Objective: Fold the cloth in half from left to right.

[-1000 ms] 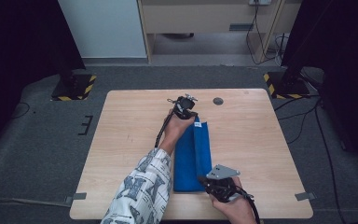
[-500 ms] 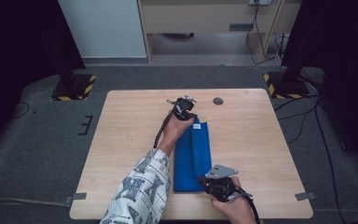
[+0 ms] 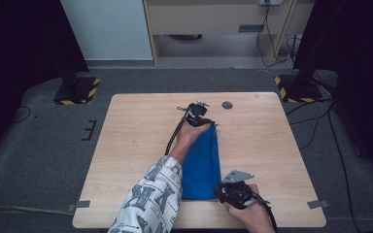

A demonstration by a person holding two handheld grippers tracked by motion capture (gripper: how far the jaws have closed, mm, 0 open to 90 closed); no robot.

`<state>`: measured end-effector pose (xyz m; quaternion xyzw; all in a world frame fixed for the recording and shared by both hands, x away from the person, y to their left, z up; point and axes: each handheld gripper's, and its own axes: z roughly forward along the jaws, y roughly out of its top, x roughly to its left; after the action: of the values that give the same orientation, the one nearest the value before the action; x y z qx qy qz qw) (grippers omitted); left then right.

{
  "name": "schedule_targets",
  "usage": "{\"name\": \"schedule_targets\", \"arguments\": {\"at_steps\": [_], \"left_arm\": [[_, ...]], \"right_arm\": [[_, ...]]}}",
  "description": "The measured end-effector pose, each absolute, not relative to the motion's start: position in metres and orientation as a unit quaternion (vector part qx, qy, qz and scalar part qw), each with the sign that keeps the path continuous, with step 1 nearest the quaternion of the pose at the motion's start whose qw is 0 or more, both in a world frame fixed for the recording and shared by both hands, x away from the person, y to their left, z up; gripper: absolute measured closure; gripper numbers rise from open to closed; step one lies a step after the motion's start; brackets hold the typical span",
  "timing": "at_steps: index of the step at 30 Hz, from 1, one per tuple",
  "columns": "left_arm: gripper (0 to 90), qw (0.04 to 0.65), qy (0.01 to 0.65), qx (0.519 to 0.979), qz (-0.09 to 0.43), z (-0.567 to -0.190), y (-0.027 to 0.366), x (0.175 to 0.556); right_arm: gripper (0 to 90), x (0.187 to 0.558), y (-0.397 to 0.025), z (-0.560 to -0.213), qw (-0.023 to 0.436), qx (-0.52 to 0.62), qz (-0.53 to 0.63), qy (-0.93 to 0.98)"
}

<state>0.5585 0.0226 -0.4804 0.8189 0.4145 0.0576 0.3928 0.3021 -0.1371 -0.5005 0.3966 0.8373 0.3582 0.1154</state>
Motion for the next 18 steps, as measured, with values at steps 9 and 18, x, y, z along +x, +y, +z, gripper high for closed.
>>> {"name": "schedule_targets", "arguments": {"at_steps": [9, 18], "left_arm": [[66.1, 0.393, 0.391, 0.828, 0.086, -0.473, 0.027, 0.547], [52.0, 0.393, 0.368, 0.835, 0.113, -0.466, 0.037, 0.532]], "right_arm": [[44.9, 0.308, -0.143, -0.5, 0.114, 0.409, 0.363, 0.829], [27.4, 0.322, -0.146, -0.501, 0.145, 0.413, 0.388, 0.811]]}}
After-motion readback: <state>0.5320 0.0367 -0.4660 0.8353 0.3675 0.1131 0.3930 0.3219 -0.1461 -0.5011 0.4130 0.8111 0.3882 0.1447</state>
